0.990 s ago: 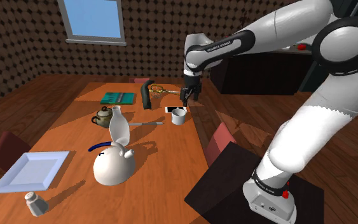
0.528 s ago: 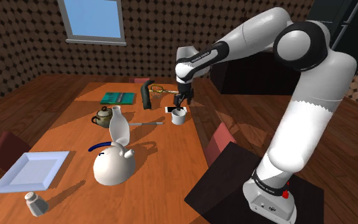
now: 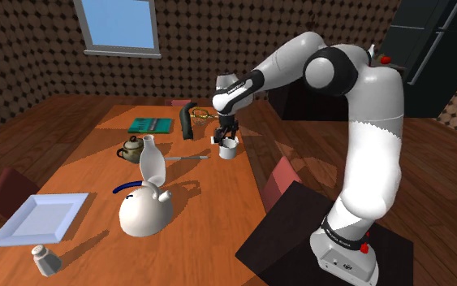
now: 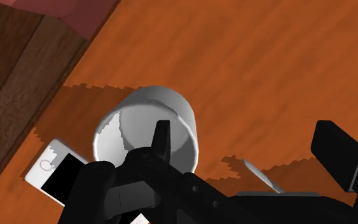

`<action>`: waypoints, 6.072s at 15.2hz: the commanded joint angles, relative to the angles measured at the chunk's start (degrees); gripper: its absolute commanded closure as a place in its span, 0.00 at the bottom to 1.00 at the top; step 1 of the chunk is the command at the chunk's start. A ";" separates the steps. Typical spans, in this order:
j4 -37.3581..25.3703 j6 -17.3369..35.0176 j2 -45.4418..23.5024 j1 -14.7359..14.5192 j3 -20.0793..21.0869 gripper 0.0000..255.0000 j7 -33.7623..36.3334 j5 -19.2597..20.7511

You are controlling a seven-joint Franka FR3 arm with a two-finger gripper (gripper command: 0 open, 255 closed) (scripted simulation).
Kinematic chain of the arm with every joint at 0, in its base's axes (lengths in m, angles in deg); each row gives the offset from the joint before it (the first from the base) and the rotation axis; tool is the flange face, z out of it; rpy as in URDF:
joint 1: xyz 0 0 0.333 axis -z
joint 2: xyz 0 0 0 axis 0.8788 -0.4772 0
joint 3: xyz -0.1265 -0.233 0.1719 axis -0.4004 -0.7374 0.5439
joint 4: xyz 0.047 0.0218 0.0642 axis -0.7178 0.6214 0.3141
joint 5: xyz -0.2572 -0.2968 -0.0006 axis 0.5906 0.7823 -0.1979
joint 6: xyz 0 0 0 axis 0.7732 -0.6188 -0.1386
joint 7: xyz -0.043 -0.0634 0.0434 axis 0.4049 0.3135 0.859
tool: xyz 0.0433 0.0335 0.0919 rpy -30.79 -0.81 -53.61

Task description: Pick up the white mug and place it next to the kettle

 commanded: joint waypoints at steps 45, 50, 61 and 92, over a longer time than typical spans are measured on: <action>-14.04 -3.26 -11.27 1.84 -0.37 1.00 -1.82 -0.41; -14.84 -6.12 -9.20 1.75 -0.47 1.00 -1.89 -0.28; -17.76 -12.81 -5.42 1.62 -0.65 1.00 -2.06 -0.03; -12.77 -21.42 7.50 -8.80 4.36 1.00 13.04 1.08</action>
